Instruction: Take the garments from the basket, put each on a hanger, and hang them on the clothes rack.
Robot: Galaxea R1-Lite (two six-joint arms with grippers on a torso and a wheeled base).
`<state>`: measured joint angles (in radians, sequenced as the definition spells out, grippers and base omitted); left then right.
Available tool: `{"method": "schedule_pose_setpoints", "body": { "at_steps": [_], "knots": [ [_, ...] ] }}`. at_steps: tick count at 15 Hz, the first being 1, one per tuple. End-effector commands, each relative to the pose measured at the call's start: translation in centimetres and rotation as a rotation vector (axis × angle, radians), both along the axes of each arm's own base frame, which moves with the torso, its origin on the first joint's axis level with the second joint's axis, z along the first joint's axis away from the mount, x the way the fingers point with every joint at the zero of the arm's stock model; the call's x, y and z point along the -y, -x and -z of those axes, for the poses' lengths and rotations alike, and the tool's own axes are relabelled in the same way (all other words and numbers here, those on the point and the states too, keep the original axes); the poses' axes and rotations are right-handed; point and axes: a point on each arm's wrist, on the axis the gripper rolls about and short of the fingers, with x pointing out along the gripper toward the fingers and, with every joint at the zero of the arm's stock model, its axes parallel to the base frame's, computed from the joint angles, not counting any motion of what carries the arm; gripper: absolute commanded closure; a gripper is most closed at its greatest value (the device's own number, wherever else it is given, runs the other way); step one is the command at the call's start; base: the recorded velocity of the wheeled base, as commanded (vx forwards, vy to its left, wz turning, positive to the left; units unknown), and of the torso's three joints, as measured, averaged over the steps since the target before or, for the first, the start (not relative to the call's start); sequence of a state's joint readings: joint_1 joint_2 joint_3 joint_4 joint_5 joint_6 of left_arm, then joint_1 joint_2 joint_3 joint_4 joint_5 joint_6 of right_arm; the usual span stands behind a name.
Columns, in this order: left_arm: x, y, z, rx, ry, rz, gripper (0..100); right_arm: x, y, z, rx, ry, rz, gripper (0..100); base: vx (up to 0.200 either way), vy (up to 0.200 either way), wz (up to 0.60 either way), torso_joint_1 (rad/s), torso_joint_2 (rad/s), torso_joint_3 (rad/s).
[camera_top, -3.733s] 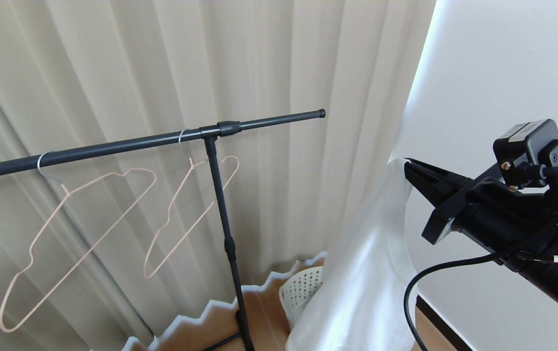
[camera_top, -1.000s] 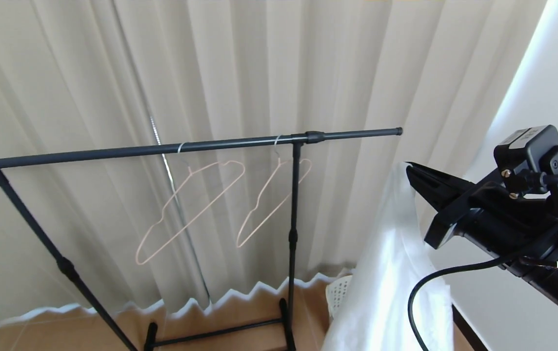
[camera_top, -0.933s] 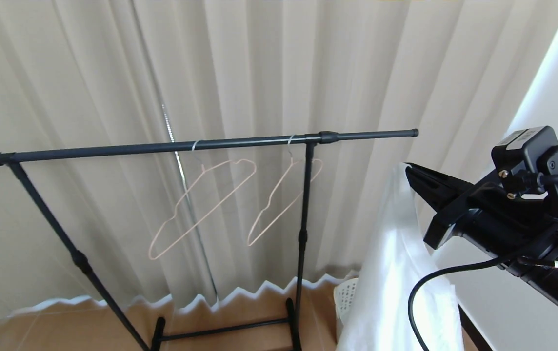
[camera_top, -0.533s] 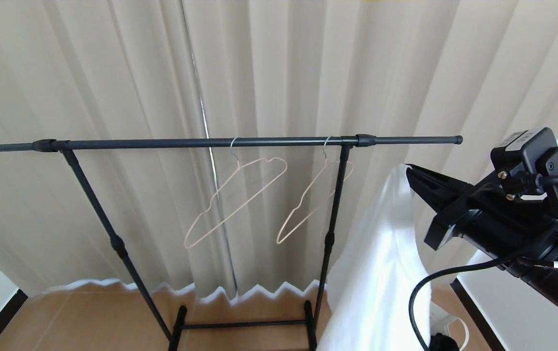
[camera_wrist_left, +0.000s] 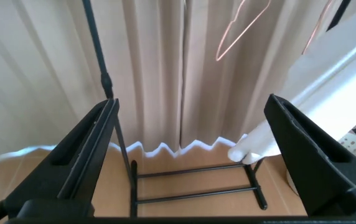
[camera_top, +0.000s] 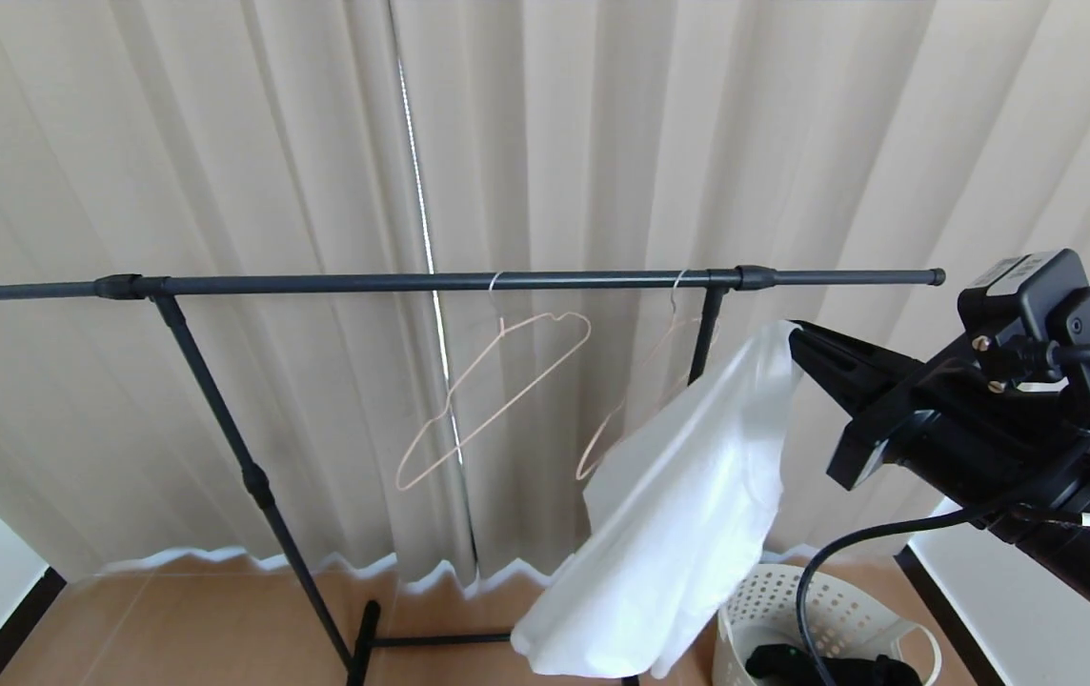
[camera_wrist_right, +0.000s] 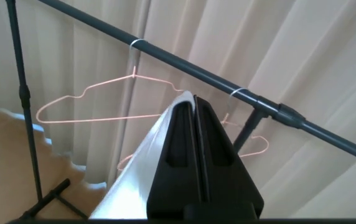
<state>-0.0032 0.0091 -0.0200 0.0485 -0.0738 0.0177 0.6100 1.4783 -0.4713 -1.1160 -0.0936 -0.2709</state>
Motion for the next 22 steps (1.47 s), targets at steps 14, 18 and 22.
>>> {"method": "schedule_pose_setpoints", "body": {
  "at_steps": [14, 18, 22],
  "knots": [
    [0.0, -0.8, -0.1, -0.104, -0.044, 0.022, 0, -1.9, -0.4, 1.2, -0.016, 0.094, 0.022, 100, -0.029, 0.000, 0.00, 0.000, 0.00, 0.000],
    [0.2, -4.2, -4.0, -0.328, 0.003, 0.089, 0, -3.3, -1.6, 0.6, -0.245, 0.060, 0.122, 100, 0.000, 0.000, 0.00, 0.000, 0.00, 0.000],
    [0.9, -11.2, -9.5, -0.496, 0.143, 0.152, 0, -6.1, -3.0, -2.7, -0.693, -0.139, 0.218, 100, 0.000, 0.000, 0.00, 0.000, 0.00, 0.000]
  ]
}}
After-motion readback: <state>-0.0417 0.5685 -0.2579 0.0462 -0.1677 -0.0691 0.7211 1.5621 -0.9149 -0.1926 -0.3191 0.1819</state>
